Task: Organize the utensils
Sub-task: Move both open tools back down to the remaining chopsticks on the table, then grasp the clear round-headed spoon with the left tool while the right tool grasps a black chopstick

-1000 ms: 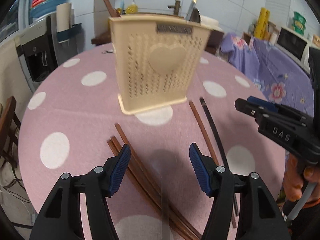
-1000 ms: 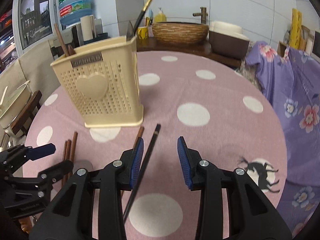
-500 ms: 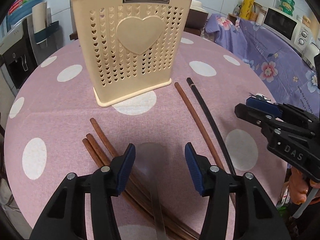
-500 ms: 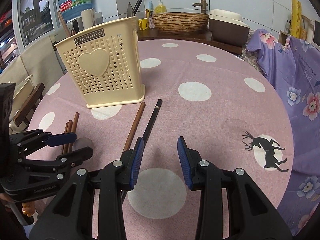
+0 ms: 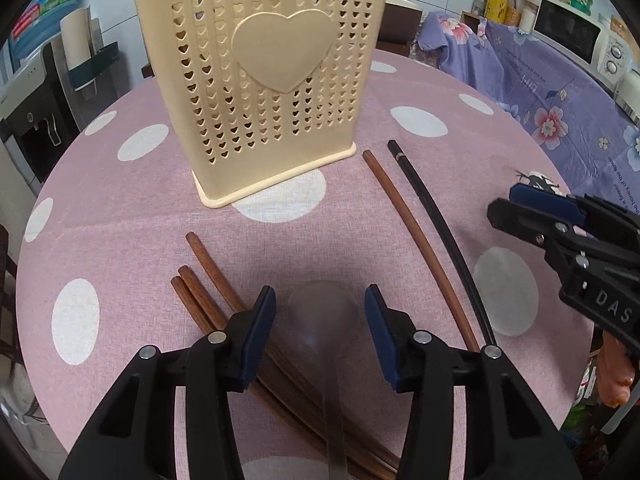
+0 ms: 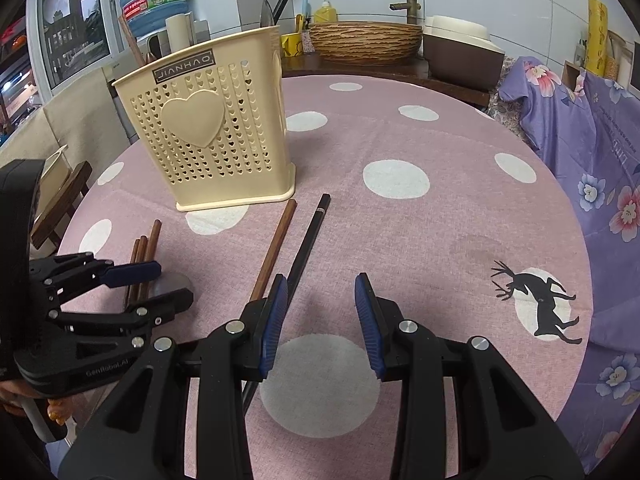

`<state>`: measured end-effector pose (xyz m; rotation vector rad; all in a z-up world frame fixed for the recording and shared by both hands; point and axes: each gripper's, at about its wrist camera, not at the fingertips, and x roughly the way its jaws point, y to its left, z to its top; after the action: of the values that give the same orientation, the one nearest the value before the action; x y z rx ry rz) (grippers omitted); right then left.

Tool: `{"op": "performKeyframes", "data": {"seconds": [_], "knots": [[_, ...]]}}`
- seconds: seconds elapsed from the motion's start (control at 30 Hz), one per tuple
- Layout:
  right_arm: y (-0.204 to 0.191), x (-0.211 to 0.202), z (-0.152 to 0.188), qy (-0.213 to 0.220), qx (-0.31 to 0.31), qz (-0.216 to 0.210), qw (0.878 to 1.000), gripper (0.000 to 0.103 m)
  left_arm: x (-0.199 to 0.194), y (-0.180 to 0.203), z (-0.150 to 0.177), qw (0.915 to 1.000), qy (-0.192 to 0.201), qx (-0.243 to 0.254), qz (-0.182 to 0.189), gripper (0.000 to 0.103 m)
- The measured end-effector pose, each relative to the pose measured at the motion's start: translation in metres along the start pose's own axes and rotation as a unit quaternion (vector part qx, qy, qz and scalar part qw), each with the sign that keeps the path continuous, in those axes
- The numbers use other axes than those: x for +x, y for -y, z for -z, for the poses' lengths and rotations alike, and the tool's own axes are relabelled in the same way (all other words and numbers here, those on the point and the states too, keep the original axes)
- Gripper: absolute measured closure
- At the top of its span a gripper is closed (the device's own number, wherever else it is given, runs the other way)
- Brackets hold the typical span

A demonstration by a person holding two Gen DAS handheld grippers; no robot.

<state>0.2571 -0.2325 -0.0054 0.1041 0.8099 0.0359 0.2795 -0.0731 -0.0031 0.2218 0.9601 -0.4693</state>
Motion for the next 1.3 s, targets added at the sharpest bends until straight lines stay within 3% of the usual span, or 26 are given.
{"op": "performKeyframes", "data": {"seconds": [0.23,0.8,1.13,1.3], "knots": [[0.004,0.01,-0.003,-0.021,0.016,-0.007,1.0,0.067,0.001,0.009,0.001,0.9998,-0.008,0.013,-0.016,0.067],[-0.002,0.07,-0.043,-0.096,0.057,-0.007,0.994,0.068,0.012,0.009,-0.018,0.9996,-0.017,-0.014,-0.016,0.067],[-0.009,0.091,-0.058,-0.107,0.034,0.042,0.993,0.088,0.017,0.01,-0.025,0.9995,-0.009,-0.016,-0.025,0.067],[-0.012,0.092,-0.06,-0.109,0.023,0.048,0.993,0.092,0.018,0.008,-0.027,0.9994,-0.007,-0.026,-0.022,0.067]]}}
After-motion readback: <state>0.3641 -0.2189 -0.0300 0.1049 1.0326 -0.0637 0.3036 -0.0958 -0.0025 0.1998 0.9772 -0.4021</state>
